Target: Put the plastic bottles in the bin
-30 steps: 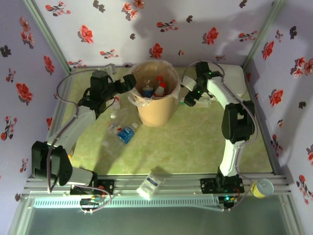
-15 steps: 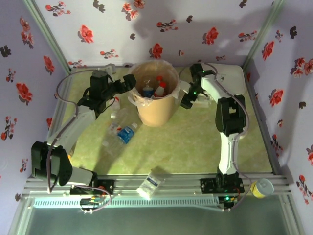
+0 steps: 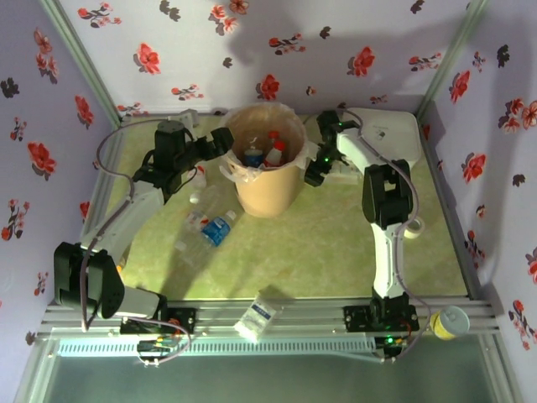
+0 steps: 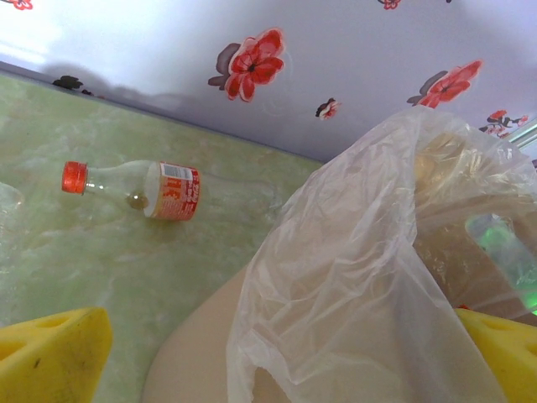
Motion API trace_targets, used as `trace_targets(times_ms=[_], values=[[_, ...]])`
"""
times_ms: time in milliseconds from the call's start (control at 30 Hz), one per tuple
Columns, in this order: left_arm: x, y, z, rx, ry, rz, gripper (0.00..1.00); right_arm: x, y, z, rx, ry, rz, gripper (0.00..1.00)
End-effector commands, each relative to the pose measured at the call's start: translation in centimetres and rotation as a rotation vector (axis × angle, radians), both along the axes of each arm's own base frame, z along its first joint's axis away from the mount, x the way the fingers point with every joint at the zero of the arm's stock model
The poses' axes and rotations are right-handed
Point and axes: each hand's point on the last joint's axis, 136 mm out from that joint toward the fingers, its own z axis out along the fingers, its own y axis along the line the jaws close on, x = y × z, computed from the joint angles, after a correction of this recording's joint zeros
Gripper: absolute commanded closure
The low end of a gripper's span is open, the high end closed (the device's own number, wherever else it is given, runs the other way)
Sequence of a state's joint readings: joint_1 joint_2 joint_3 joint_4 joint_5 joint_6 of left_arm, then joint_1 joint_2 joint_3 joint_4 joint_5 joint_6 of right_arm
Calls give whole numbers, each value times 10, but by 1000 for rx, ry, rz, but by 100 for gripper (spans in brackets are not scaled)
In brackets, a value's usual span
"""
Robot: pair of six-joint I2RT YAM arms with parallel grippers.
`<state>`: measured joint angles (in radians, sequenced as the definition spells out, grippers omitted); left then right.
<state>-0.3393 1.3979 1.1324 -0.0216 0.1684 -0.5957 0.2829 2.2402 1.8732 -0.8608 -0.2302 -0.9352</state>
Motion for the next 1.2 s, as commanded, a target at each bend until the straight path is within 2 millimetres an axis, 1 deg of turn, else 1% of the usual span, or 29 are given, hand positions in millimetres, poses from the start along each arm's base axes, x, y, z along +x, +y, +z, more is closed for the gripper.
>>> trace_targets(times_ms=[0, 67, 167, 267, 300, 367, 400, 467, 500, 533, 567, 600, 633, 800, 867, 933, 1000, 1033, 1067, 1100, 1167], values=[[1, 4, 8, 7, -17, -1, 1, -2, 4, -15, -41, 17, 20, 14], [1, 4, 8, 7, -17, 0, 1, -1, 3, -18, -53, 16, 12, 15], [1, 5, 8, 7, -17, 1, 1, 1, 1, -20, -60, 14, -2, 20], [2, 4, 7, 7, -16, 1, 1, 2, 1, -20, -65, 12, -8, 34], [2, 4, 7, 7, -16, 1, 1, 2, 0, -19, -71, 10, -11, 37], [1, 4, 8, 6, -16, 0, 1, 2, -1, -16, -73, 3, -19, 38], [1, 4, 8, 6, -16, -1, 1, 2, -1, -12, -71, -4, -20, 41], [1, 4, 8, 5, -18, 0, 1, 3, -3, -3, -65, -25, -37, 42], [1, 4, 9, 5, -18, 0, 1, 2, -3, 5, -58, -38, -45, 43], [1, 4, 8, 5, -17, 0, 1, 2, -3, 13, -49, -51, -55, 46], [2, 4, 8, 6, -16, -1, 1, 2, -4, 19, -42, -58, -68, 47], [2, 4, 8, 6, -17, -1, 1, 2, -5, 29, -30, -71, -82, 50], [2, 4, 8, 5, -17, 0, 1, 1, -6, 38, -19, -80, -100, 51], [1, 3, 8, 4, -19, -1, 1, -6, -20, 77, -7, -116, -198, 52], [2, 4, 7, 2, -18, 1, 1, -8, -23, 94, 27, -139, -263, 56], [2, 4, 7, 0, -19, 1, 1, -13, -20, 113, 97, -164, -315, 59], [3, 3, 7, -1, -19, 2, 1, -19, -18, 124, 148, -180, -331, 59], [3, 3, 7, -2, -19, 2, 1, -21, -17, 128, 153, -188, -327, 58], [4, 3, 6, -3, -18, 1, 1, -21, -19, 128, 141, -192, -327, 54], [4, 2, 7, -4, -19, -1, 1, -18, -26, 123, 101, -206, -334, 50], [4, 3, 8, -6, -20, 1, 1, -11, -39, 109, 0, -212, -336, 31]])
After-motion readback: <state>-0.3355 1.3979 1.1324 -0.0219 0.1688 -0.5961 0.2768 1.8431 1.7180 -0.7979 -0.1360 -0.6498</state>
